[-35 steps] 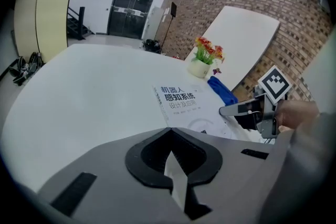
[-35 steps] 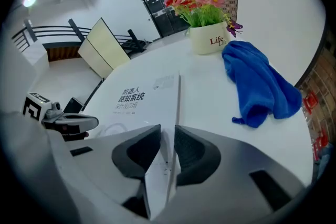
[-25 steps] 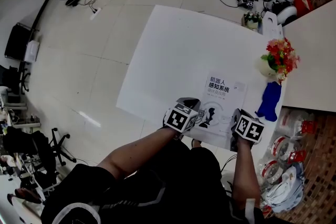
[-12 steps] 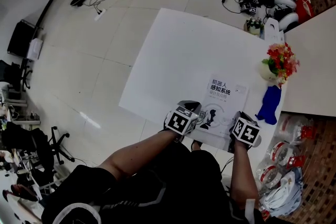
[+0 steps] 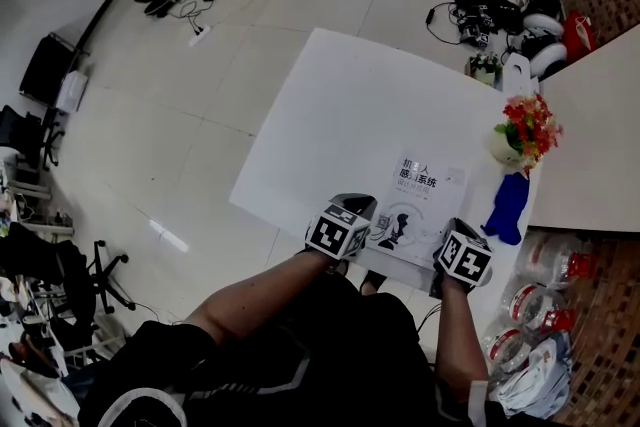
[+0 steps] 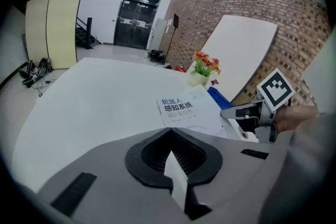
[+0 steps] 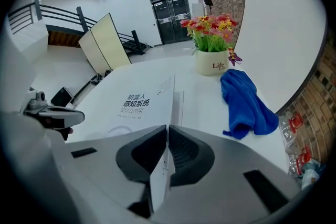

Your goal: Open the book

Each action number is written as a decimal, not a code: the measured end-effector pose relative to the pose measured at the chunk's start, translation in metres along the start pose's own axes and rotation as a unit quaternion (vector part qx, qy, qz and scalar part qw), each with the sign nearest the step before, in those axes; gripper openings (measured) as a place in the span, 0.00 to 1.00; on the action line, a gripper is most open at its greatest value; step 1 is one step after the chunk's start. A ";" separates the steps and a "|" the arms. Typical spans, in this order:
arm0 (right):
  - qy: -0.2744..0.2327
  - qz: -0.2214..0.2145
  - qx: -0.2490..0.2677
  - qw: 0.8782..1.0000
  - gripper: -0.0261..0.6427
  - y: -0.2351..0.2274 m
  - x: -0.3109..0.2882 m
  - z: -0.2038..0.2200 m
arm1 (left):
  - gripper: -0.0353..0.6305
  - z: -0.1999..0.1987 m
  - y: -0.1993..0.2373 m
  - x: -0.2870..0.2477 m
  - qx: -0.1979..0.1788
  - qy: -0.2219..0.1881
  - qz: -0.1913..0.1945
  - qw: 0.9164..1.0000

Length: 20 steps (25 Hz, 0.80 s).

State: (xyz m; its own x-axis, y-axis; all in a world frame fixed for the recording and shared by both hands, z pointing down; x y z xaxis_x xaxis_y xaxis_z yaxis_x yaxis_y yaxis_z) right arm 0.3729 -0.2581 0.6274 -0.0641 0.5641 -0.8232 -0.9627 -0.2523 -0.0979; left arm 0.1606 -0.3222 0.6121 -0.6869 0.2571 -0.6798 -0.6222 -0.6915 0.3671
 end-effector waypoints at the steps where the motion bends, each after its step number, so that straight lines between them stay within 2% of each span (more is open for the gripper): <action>1: 0.002 0.002 0.003 1.000 0.06 -0.001 -0.002 0.001 | 0.05 0.000 0.000 0.004 0.001 -0.003 -0.003 1.000; 5: 0.008 0.014 0.010 1.000 0.06 -0.004 -0.005 0.004 | 0.05 0.004 -0.005 0.016 0.005 -0.007 -0.011 1.000; 7: -0.003 0.004 0.008 1.000 0.06 0.001 0.003 -0.001 | 0.05 0.005 -0.006 0.022 0.005 -0.011 -0.014 1.000; 14: -0.038 -0.074 -0.037 0.996 0.05 0.027 0.042 -0.020 | 0.05 -0.006 -0.004 0.047 0.015 -0.048 -0.004 0.999; 17: -0.049 -0.123 -0.067 0.989 0.05 0.062 0.062 -0.033 | 0.05 -0.012 0.005 0.061 0.014 -0.069 0.019 0.997; 20: -0.056 -0.164 -0.063 0.983 0.05 0.111 0.077 -0.051 | 0.05 -0.019 0.025 0.081 0.013 -0.096 0.039 0.995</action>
State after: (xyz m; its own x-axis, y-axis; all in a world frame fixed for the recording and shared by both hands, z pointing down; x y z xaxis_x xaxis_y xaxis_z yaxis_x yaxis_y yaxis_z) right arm 0.2742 -0.2822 0.5244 0.2088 0.7126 -0.6698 -0.8969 -0.1335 -0.4216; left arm 0.0968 -0.3314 0.5539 -0.7903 0.3296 -0.5165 -0.5727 -0.6970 0.4315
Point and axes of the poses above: the fingertips, and each gripper's own axes: x backward along the fingers, y to its left, z out of its underside, the point moved 3 cm from there along x, backward along the fingers, and after that the axes turned 4 degrees about z, right-handed, at the moved point
